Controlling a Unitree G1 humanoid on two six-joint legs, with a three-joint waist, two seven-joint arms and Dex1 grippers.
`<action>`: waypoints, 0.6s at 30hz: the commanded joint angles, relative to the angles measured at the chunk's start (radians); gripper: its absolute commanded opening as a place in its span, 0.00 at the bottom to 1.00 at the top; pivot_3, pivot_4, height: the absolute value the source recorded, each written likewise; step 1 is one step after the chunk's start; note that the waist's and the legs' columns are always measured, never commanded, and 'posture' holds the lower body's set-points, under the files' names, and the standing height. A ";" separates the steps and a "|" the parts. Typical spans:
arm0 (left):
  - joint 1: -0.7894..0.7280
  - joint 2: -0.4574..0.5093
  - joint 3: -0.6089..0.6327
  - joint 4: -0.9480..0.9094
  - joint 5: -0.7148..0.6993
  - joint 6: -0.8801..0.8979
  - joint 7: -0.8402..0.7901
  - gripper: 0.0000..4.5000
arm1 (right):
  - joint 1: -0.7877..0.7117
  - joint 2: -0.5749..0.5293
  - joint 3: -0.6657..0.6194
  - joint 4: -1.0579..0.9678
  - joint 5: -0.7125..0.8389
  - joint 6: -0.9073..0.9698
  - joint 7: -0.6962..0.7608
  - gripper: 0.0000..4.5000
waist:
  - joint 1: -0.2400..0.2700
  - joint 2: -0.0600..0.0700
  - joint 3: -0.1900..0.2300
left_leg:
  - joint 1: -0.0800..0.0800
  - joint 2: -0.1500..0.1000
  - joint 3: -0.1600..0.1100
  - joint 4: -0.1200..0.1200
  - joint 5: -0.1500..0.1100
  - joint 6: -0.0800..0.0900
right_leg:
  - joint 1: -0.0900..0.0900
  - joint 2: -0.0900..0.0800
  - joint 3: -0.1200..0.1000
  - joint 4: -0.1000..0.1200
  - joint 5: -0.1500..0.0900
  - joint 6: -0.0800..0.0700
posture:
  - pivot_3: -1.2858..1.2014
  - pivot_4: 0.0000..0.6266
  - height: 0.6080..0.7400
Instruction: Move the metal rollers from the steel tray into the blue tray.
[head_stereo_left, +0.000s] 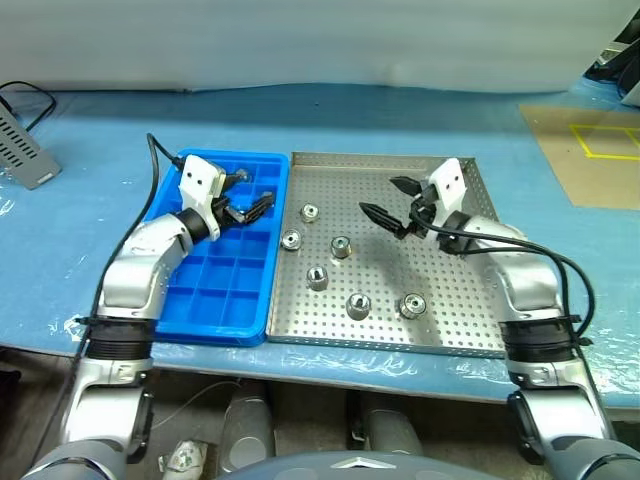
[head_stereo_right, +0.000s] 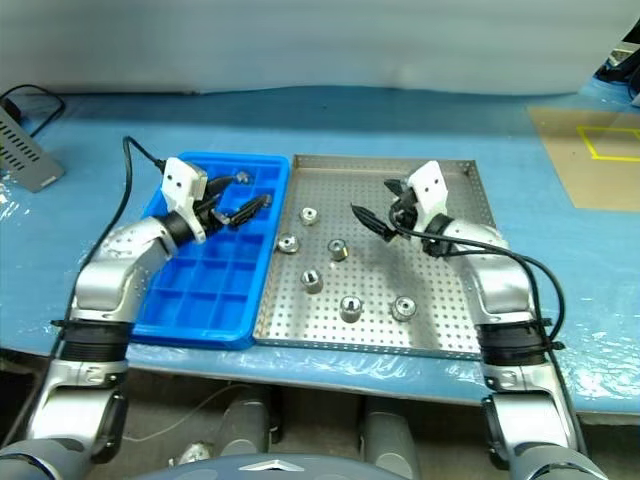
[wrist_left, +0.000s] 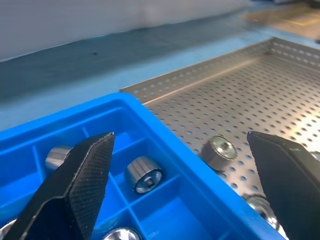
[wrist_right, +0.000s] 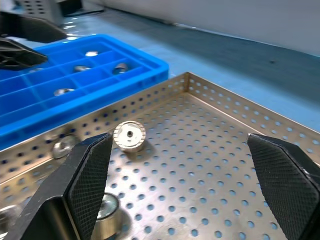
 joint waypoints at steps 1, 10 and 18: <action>-0.078 0.091 -0.071 0.018 0.000 -0.020 -0.203 1.00 | -0.011 -0.082 -0.008 -0.091 0.053 0.038 0.099 1.00 | 0.001 0.000 0.000 | 0.000 0.000 0.000 0.000 0.000 0.000 | 0.000 0.000 0.000 0.000 0.000 0.000 | 0.47 0.24 1.00; -0.263 0.138 -0.252 0.126 0.050 -0.159 -0.570 1.00 | 0.089 -0.259 0.032 -0.263 0.113 0.138 0.259 1.00 | 0.001 0.000 0.000 | 0.001 0.000 0.000 0.000 0.000 0.000 | 0.001 0.000 0.001 0.000 0.000 0.000 | 0.45 0.24 1.00; -0.209 0.065 -0.362 0.132 0.092 -0.247 -0.684 1.00 | 0.184 -0.295 0.020 -0.366 0.096 0.181 0.201 1.00 | -0.010 0.000 0.000 | 0.002 0.000 0.001 0.000 0.000 0.000 | 0.001 0.000 0.001 0.001 0.000 0.000 | 0.42 0.24 1.00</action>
